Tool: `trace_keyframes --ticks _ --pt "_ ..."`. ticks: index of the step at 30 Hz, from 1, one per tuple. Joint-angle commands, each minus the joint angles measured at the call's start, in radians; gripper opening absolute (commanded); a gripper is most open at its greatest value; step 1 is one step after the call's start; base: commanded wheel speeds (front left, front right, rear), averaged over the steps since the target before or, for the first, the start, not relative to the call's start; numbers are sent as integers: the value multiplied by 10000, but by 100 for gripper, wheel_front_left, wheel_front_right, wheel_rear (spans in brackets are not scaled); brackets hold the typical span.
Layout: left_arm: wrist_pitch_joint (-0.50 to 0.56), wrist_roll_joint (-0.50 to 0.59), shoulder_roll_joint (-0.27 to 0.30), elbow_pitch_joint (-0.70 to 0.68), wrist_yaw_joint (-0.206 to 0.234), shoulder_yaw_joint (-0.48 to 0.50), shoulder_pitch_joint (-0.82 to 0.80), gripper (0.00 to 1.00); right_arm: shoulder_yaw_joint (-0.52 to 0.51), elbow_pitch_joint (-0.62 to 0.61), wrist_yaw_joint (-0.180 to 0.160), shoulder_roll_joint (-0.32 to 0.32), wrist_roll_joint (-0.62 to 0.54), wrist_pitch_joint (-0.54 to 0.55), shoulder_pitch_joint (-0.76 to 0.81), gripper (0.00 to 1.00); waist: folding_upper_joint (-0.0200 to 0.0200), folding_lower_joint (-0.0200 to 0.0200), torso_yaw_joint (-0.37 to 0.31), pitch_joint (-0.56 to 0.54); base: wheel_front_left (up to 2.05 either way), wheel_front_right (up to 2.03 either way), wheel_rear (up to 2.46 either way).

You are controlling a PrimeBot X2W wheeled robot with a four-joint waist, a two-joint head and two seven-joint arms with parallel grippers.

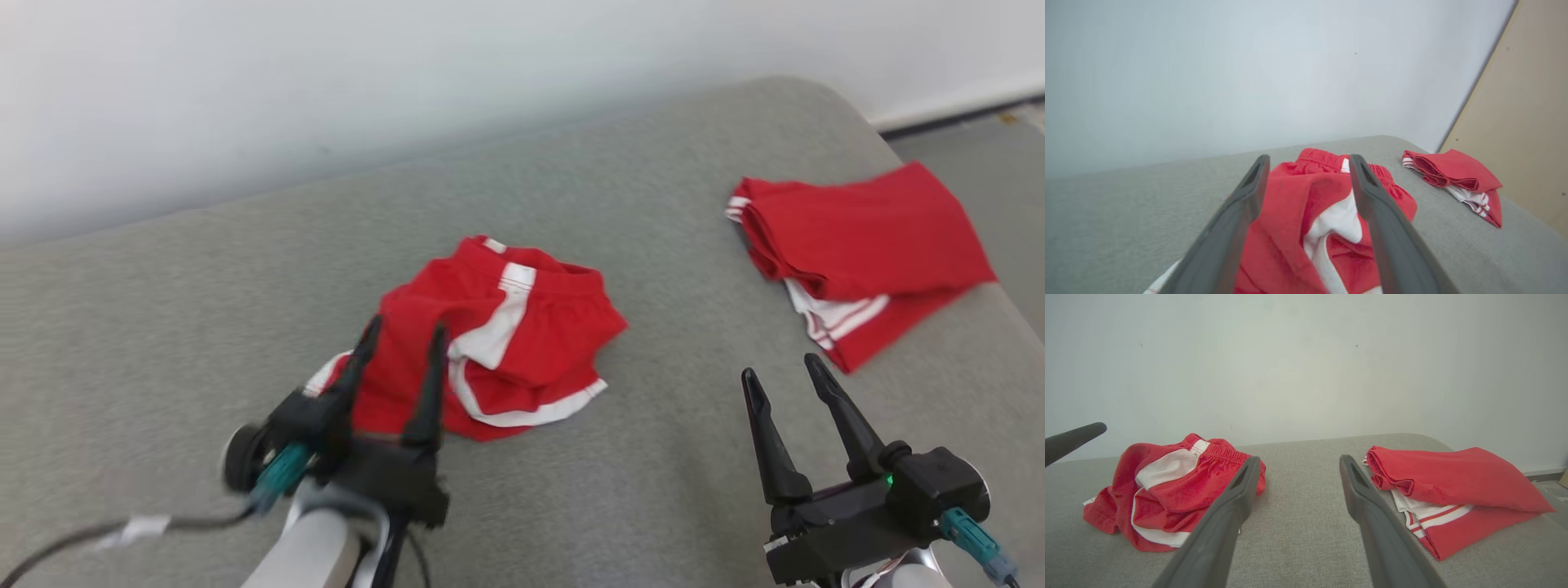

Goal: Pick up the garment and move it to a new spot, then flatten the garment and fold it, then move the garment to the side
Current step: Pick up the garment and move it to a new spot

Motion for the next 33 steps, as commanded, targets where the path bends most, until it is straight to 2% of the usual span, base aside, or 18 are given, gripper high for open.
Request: trace_keyframes --ticks 1,7,9,16,25,33 --pt "-51 278 231 -674 148 416 829 100 5 56 -8 -46 80 -7 162 100 0 1 884 -727 0 0 0" --pt "-53 783 445 -2000 221 1418 2571 100 -70 124 -8 -3 37 -5 388 100 0 1 1521 -1126 0 0 0" --pt "-54 1126 512 -2667 93 2026 3364 100 -141 58 -8 51 -37 -7 524 100 0 1 1838 -1294 0 0 0" --pt "-53 2431 488 -3985 -203 3019 4993 100 -544 -152 -8 214 -273 -7 1133 100 0 1 2396 -1674 0 0 0" --pt "-54 3640 225 -4882 -765 3693 6850 100 -676 -411 -8 349 -509 -7 1995 100 0 1 2484 -2079 0 0 0" --pt "-54 4108 -111 -4748 -1147 3943 7536 100 -533 -354 -8 363 -462 -7 2373 100 0 1 2419 -2262 0 0 0"
